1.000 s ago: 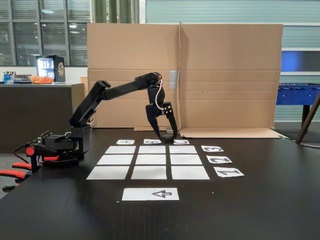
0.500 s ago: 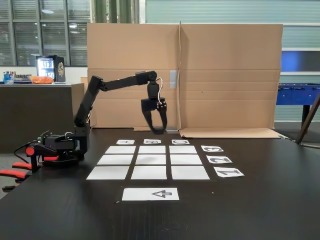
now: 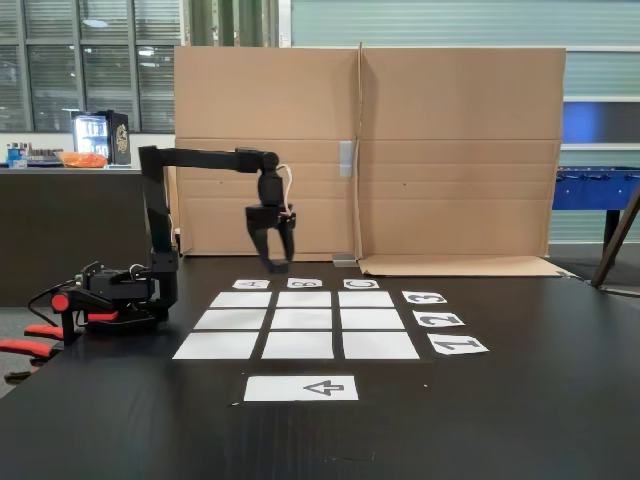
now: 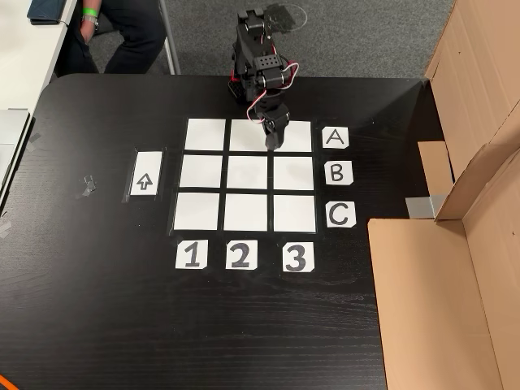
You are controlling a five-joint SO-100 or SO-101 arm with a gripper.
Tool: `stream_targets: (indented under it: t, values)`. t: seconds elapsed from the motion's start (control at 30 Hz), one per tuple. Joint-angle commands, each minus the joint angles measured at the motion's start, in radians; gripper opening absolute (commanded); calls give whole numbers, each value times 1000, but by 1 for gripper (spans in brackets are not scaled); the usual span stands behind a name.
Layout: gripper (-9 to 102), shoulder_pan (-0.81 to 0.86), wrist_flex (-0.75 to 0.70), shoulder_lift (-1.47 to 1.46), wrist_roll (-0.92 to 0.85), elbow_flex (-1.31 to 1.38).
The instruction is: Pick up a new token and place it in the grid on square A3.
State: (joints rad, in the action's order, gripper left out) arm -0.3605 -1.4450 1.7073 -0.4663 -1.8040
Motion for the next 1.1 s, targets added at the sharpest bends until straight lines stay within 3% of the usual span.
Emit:
stream_targets:
  t: [0.0, 0.4, 1.07]
  values:
    - [15, -6, 20, 107, -89, -91]
    - [15, -43, 103, 288, -293, -379]
    - [14, -296, 307, 77, -279, -440]
